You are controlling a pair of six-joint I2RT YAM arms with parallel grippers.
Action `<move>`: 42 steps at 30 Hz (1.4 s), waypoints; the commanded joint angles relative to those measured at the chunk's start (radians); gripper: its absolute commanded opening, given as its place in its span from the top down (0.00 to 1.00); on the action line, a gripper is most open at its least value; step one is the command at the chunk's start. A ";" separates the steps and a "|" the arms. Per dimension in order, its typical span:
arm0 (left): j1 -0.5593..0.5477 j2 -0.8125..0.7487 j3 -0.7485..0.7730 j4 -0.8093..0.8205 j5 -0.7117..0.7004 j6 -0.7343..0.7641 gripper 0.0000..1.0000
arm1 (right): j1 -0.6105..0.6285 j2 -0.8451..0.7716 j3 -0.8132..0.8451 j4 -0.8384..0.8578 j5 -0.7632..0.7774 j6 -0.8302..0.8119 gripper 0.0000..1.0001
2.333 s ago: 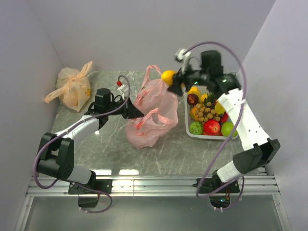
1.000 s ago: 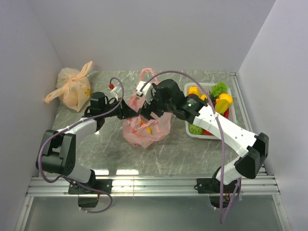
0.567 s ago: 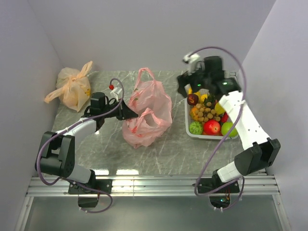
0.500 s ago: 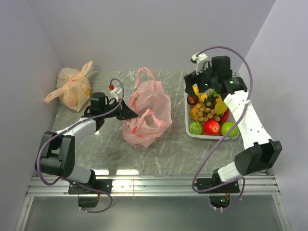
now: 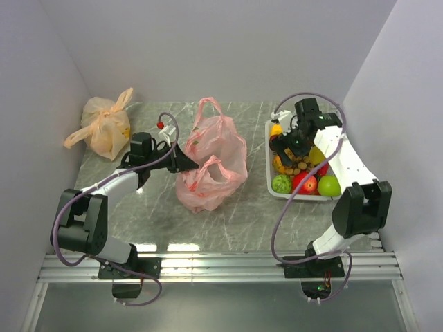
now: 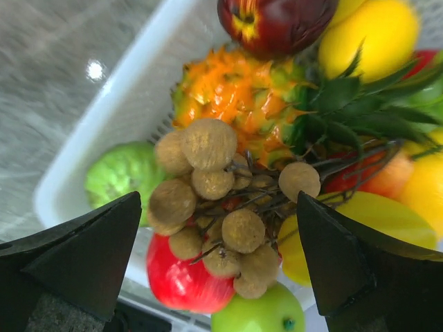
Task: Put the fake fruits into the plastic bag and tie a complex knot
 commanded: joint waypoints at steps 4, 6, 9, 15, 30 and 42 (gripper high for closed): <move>-0.006 -0.001 0.053 0.000 0.016 0.044 1.00 | 0.007 0.062 -0.034 0.009 0.079 -0.043 0.00; -0.006 0.001 0.049 0.000 0.016 0.044 1.00 | 0.008 0.076 -0.043 0.019 0.086 -0.045 0.01; -0.006 0.001 0.050 -0.003 0.013 0.046 1.00 | 0.008 0.083 -0.020 0.006 0.065 -0.036 0.21; -0.006 -0.002 0.056 -0.014 0.014 0.054 1.00 | 0.014 0.043 0.067 -0.011 0.016 -0.007 0.56; -0.006 -0.005 0.061 -0.031 0.025 0.060 1.00 | 0.013 -0.065 0.253 0.036 -0.088 0.116 1.00; -0.006 -0.008 0.050 -0.033 0.033 0.063 1.00 | 0.014 -0.164 0.371 0.183 -0.270 0.263 1.00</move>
